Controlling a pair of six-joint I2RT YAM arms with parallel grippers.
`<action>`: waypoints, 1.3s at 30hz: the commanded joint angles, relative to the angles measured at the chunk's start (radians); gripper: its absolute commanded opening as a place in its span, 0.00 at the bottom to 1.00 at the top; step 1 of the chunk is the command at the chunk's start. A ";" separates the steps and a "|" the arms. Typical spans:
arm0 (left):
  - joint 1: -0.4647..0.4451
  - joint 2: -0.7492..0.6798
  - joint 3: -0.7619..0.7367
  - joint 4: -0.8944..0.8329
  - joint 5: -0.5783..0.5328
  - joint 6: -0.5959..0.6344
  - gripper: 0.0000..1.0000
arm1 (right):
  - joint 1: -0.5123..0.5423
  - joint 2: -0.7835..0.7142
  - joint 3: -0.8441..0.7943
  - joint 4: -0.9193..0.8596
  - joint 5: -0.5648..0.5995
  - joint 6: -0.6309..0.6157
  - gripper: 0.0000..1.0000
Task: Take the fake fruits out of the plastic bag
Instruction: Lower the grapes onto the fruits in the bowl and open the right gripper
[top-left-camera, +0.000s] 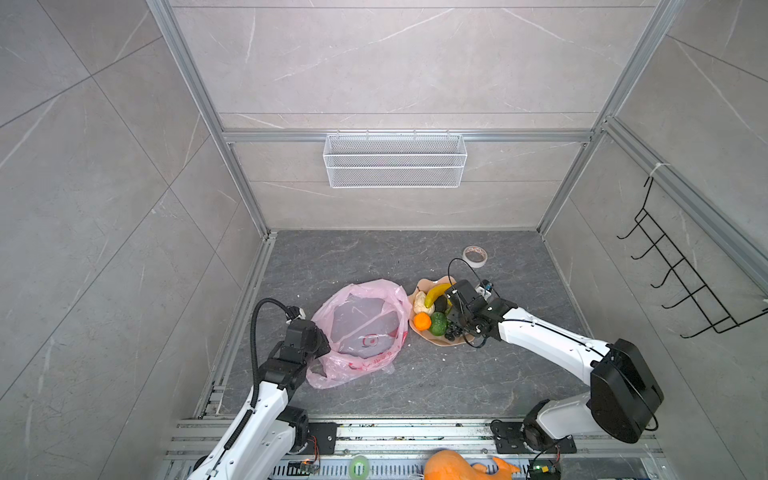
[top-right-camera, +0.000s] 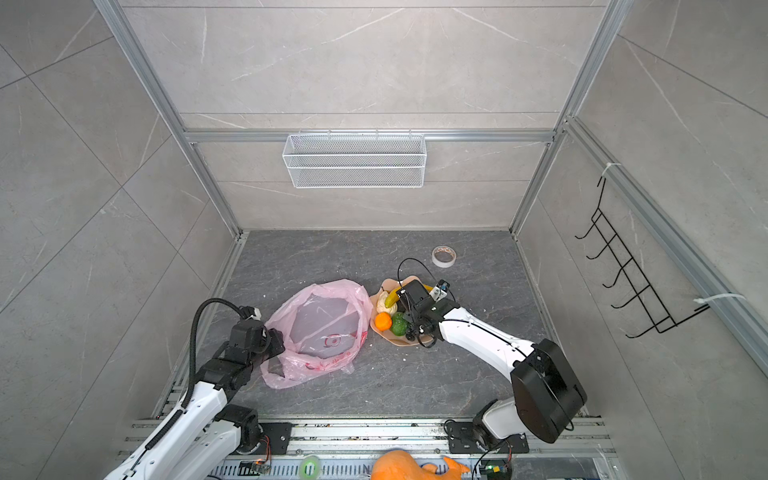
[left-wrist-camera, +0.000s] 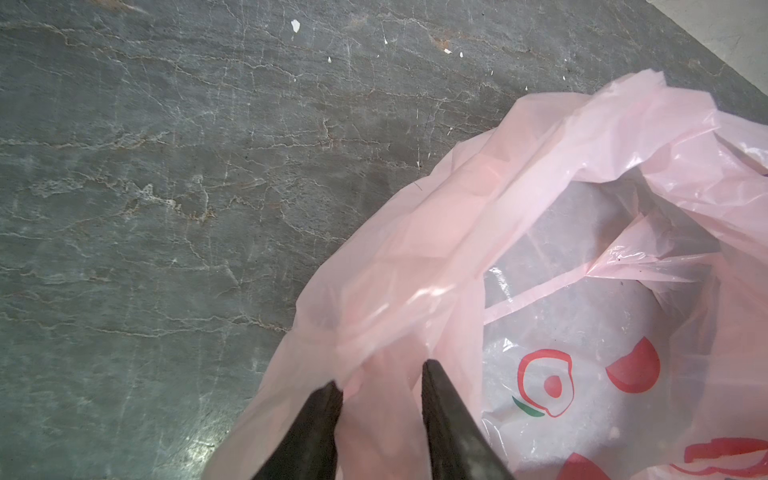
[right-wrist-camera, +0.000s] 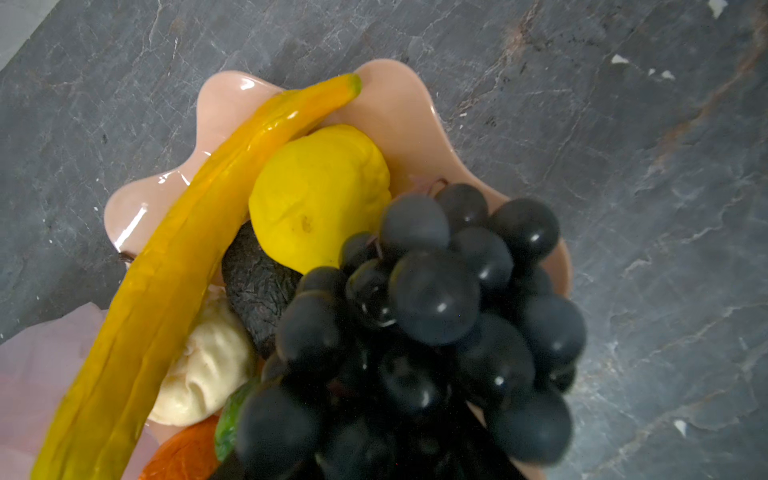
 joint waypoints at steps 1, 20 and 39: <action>-0.002 -0.010 0.013 0.015 0.003 0.003 0.36 | -0.003 0.006 -0.017 0.009 -0.006 0.009 0.58; -0.001 -0.008 0.015 0.016 0.003 0.003 0.36 | -0.001 -0.052 -0.058 -0.021 -0.032 -0.011 0.83; -0.001 0.002 0.018 0.018 0.001 0.003 0.35 | -0.001 -0.130 -0.061 -0.112 -0.007 -0.045 0.84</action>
